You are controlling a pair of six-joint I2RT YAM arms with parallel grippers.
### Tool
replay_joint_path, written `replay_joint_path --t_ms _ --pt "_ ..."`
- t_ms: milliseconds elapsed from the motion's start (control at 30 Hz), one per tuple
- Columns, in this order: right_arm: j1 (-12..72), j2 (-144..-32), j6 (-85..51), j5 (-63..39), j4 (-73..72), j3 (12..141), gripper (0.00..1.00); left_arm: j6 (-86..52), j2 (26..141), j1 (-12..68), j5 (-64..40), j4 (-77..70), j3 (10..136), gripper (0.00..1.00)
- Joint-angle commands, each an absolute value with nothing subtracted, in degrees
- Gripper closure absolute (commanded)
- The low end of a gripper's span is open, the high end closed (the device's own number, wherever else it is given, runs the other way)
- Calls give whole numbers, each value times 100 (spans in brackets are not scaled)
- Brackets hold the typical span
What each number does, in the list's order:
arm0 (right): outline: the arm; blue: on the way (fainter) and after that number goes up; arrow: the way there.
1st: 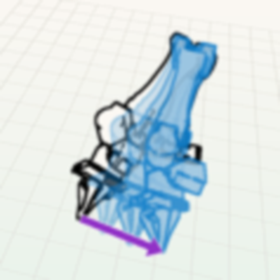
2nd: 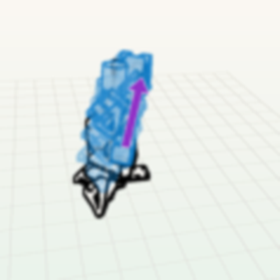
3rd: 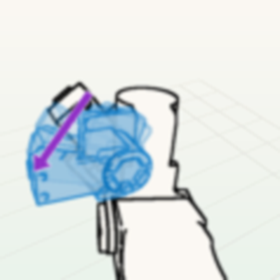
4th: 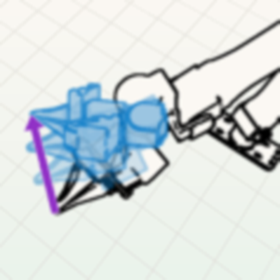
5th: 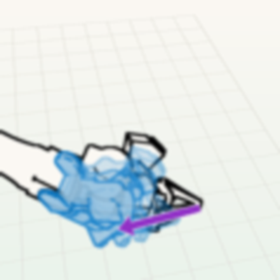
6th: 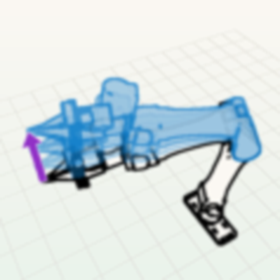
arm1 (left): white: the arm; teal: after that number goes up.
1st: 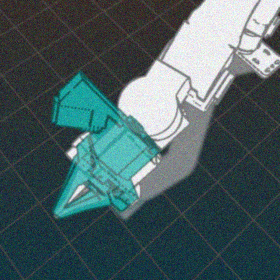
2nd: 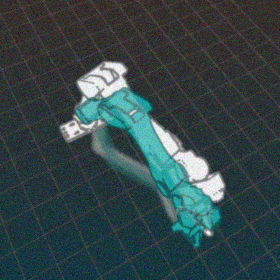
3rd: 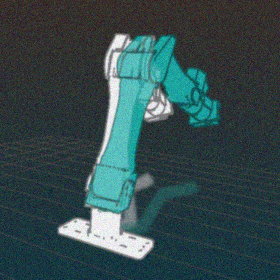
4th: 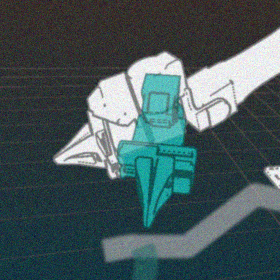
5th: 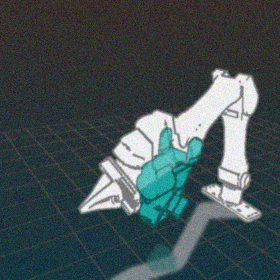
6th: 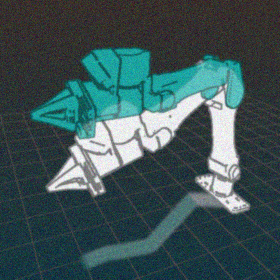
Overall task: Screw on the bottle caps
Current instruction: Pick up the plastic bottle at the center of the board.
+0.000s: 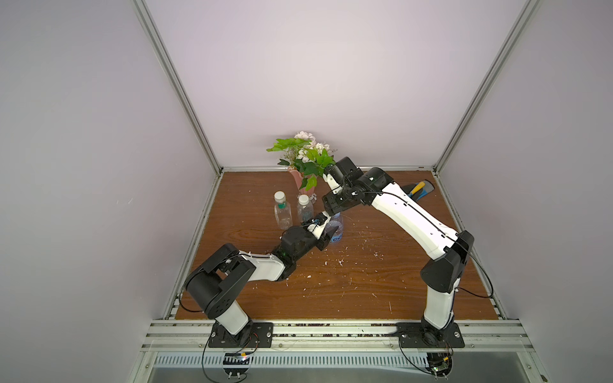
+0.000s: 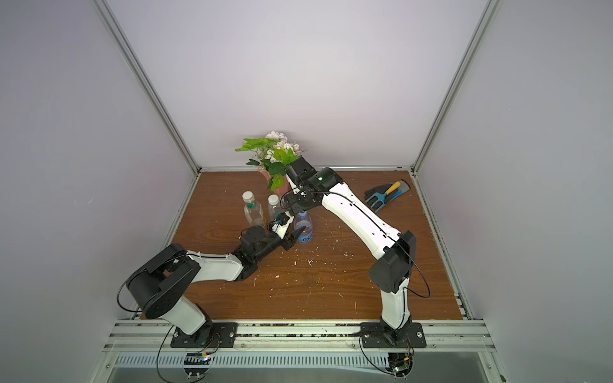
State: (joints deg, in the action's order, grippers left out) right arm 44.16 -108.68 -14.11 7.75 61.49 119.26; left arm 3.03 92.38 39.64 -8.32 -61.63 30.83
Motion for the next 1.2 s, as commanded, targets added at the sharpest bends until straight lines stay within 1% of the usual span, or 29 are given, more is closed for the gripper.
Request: replay_joint_path --t_ms 0,300,533,933,1167 --pt "4375 -10565 -1371 1020 6170 11895 27 334 9281 3924 -852 -6211 3138 43" --pt "4245 -10470 -1302 1262 6161 11662 25 343 9315 3924 -844 -6205 3135 43" --pt "4175 -10393 -1257 1237 6016 11294 23 324 9360 3923 -870 -6205 3167 43" --pt "4157 -10386 -1248 1133 5968 11183 23 303 9421 3922 -895 -6205 3210 43" --pt "4135 -10226 -1261 1184 5749 10582 23 313 9435 3920 -894 -6201 3226 43"
